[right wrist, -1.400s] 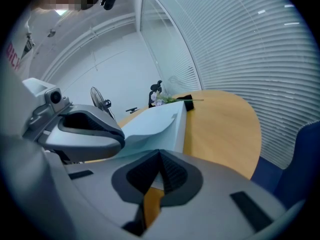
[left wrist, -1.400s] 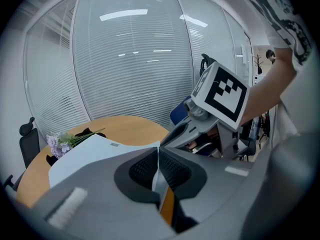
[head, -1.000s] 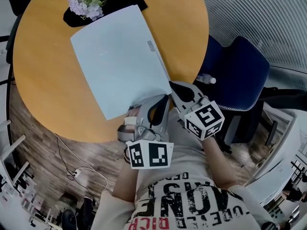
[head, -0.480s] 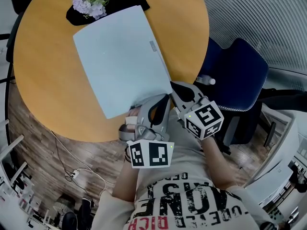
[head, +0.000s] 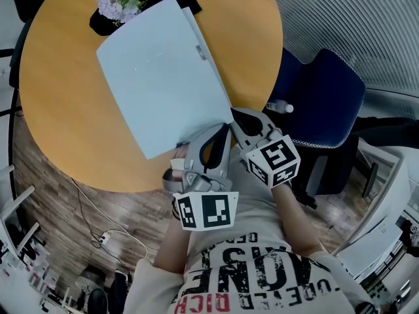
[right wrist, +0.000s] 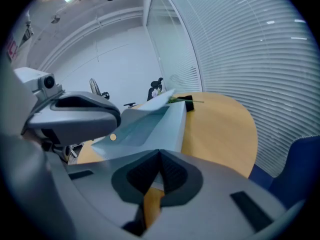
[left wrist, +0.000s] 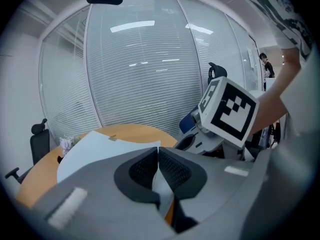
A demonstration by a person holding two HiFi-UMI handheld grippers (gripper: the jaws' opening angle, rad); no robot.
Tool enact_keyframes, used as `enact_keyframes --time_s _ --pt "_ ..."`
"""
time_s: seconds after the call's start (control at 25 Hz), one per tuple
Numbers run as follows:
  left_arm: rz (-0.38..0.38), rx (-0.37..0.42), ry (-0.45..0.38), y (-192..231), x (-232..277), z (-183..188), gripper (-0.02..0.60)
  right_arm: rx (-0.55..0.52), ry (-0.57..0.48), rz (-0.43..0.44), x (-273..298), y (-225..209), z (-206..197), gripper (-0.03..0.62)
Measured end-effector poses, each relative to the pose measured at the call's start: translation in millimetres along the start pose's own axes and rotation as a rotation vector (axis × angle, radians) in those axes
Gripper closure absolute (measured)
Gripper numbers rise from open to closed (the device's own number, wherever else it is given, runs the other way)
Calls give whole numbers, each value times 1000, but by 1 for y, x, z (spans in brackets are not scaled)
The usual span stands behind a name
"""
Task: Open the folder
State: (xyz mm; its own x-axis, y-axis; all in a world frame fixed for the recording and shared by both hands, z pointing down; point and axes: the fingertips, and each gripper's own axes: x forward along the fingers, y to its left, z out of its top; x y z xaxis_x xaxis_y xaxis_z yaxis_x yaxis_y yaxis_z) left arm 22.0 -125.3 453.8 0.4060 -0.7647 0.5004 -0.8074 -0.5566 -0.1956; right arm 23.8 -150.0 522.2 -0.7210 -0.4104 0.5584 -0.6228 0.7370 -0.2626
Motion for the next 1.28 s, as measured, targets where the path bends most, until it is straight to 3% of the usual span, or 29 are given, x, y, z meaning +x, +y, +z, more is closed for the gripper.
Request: enact_keyframes --time_s 0.52,0.72,1.0,1.28 --pt "31 -63 -36 4 -15 8 563 -15 11 10 1 0 -1 582" --pt "40 -141 -72 8 -25 14 563 -55 34 4 0 1 -1 582" --pt "46 -212 -116 14 -39 17 563 -103 68 -38 3 1 -2 582" --pt "56 -226 -149 21 -55 20 563 -155 102 -89 6 3 -2 582"
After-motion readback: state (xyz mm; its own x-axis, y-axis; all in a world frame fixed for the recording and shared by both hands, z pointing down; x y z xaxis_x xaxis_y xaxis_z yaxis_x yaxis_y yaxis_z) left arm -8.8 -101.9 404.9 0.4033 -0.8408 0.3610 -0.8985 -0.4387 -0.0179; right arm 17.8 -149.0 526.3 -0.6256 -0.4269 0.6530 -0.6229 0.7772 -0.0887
